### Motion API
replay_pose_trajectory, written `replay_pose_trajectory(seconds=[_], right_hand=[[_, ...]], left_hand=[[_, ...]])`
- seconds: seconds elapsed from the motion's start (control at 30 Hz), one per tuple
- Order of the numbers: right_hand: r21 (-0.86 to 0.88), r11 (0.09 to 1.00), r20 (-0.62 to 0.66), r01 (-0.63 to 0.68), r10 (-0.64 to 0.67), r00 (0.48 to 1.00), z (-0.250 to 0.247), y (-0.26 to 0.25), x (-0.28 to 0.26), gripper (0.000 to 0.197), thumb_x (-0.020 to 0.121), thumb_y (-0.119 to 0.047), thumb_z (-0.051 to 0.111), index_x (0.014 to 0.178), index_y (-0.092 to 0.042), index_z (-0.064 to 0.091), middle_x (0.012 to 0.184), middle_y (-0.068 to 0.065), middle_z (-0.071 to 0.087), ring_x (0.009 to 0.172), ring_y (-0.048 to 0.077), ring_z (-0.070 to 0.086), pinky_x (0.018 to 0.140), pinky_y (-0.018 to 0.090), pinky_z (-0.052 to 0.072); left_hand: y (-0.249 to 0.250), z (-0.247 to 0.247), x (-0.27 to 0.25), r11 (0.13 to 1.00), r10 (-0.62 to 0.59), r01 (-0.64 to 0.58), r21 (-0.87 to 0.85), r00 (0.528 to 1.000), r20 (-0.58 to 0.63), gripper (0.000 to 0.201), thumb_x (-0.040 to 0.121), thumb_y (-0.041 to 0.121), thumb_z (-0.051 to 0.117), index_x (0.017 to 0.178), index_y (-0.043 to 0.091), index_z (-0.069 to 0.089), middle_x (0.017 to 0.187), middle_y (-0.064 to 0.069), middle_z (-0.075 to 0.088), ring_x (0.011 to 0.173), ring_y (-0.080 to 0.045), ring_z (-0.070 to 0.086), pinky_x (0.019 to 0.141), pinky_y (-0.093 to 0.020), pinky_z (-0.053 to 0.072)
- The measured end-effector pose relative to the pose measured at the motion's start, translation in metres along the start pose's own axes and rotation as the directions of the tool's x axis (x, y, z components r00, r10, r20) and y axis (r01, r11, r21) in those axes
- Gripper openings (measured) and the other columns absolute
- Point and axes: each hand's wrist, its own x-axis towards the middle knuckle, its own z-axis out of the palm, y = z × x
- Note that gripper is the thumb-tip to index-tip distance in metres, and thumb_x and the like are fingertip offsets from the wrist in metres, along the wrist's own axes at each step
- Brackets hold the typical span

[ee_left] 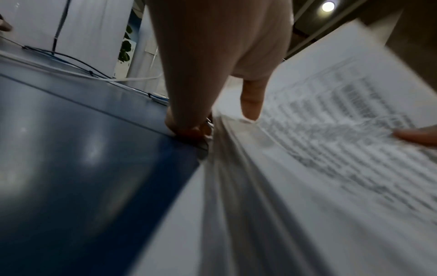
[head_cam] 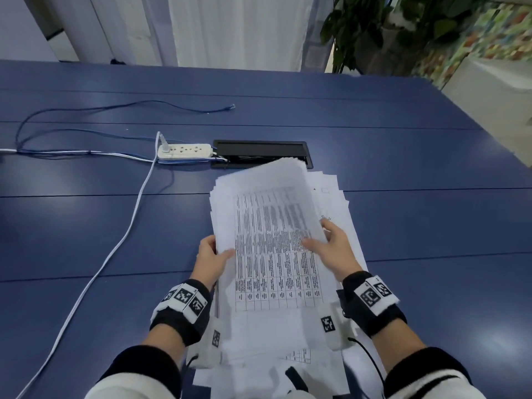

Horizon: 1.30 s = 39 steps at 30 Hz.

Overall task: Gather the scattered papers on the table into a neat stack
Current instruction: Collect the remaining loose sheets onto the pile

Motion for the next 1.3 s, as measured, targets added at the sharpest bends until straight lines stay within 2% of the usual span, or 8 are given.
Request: replay_pose_trajectory(seconds=[0.17, 0.33, 0.5, 0.63, 0.77, 0.93, 1.03, 1.3], right_hand=[[0.252, 0.967, -0.037, 0.041, -0.033, 0.999, -0.031, -0.008, 0.001, 0.04, 0.081, 0.006, 0.063, 0.119, -0.004, 0.053, 0.098, 0.0, 0.068, 0.08, 0.004, 0.069, 0.072, 0.018, 0.056], [0.386, 0.922, 0.011, 0.021, -0.027, 1.0, -0.05, -0.01, 0.003, 0.058, 0.065, -0.019, 0.083, 0.116, -0.012, 0.056, 0.106, 0.003, 0.07, 0.095, 0.018, 0.068, 0.088, 0.037, 0.054], [0.342, 0.938, 0.018, -0.048, 0.045, 0.999, -0.041, 0.005, 0.005, 0.059, 0.085, 0.005, 0.058, 0.138, -0.012, 0.036, 0.13, 0.008, 0.056, 0.114, 0.021, 0.057, 0.107, 0.043, 0.039], [0.498, 0.85, 0.01, -0.174, 0.195, 0.981, -0.048, 0.023, 0.005, 0.086, 0.072, -0.016, 0.079, 0.142, -0.019, 0.03, 0.133, 0.01, 0.052, 0.118, 0.027, 0.055, 0.106, 0.047, 0.039], [0.398, 0.846, 0.203, -0.356, 0.297, 0.933, -0.07, 0.031, 0.0, 0.076, 0.063, -0.028, 0.079, 0.128, -0.002, 0.051, 0.125, 0.017, 0.061, 0.116, 0.032, 0.058, 0.1, 0.047, 0.044], [0.247, 0.937, 0.038, -0.248, 0.246, 0.968, -0.083, 0.038, 0.002, 0.045, 0.08, -0.001, 0.068, 0.122, -0.006, 0.055, 0.123, 0.014, 0.062, 0.112, 0.033, 0.059, 0.101, 0.049, 0.043], [0.215, 0.943, -0.08, -0.253, 0.275, 0.958, -0.09, 0.052, 0.004, 0.04, 0.084, 0.003, 0.062, 0.123, -0.004, 0.055, 0.122, 0.016, 0.062, 0.111, 0.033, 0.059, 0.102, 0.049, 0.042], [0.326, 0.895, -0.058, -0.306, 0.342, 0.938, -0.103, 0.077, -0.002, 0.043, 0.085, -0.005, 0.063, 0.127, -0.007, 0.053, 0.124, 0.013, 0.062, 0.112, 0.033, 0.059, 0.103, 0.055, 0.04]], left_hand=[[0.014, -0.004, -0.004, 0.989, 0.025, -0.015, -0.15, 0.997, 0.068, 0.057, 0.088, 0.022, 0.061, 0.137, 0.012, 0.033, 0.12, -0.006, 0.047, 0.113, -0.017, 0.047, 0.092, -0.026, 0.034], [0.034, 0.008, -0.011, 0.985, 0.053, -0.01, -0.173, 0.969, 0.242, 0.052, 0.086, 0.026, 0.065, 0.131, 0.012, 0.045, 0.124, -0.01, 0.061, 0.104, -0.018, 0.062, 0.089, -0.03, 0.049], [0.041, 0.025, -0.023, 0.989, 0.124, -0.101, -0.108, 0.966, 0.229, 0.047, 0.089, -0.003, 0.055, 0.131, 0.014, 0.04, 0.124, -0.008, 0.06, 0.109, -0.02, 0.059, 0.102, -0.038, 0.044], [0.04, 0.024, -0.034, 0.98, 0.18, -0.149, -0.135, 0.95, 0.254, 0.05, 0.085, 0.006, 0.062, 0.13, 0.018, 0.042, 0.122, 0.0, 0.062, 0.121, -0.018, 0.054, 0.11, -0.043, 0.036], [0.058, 0.03, -0.044, 0.972, 0.2, -0.142, -0.185, 0.917, 0.344, 0.042, 0.088, -0.012, 0.051, 0.107, 0.025, 0.048, 0.088, 0.018, 0.067, 0.073, 0.015, 0.063, 0.068, -0.003, 0.048], [0.047, 0.03, -0.021, 0.964, 0.036, -0.118, 0.239, 0.946, 0.324, 0.026, 0.092, 0.011, 0.053, 0.117, 0.019, 0.053, 0.115, -0.01, 0.061, 0.09, -0.017, 0.06, 0.074, -0.024, 0.05], [0.025, 0.02, -0.012, 0.72, -0.022, -0.032, 0.693, 0.997, 0.069, 0.048, 0.089, 0.03, 0.058, 0.132, 0.014, 0.042, 0.136, -0.014, 0.038, 0.122, -0.031, 0.04, 0.1, -0.038, 0.039], [-0.001, 0.036, -0.024, 0.586, 0.017, -0.025, 0.81, 1.0, 0.018, 0.078, 0.073, 0.047, 0.071, 0.128, 0.006, 0.034, 0.13, -0.012, 0.04, 0.123, -0.029, 0.037, 0.099, -0.042, 0.041]])
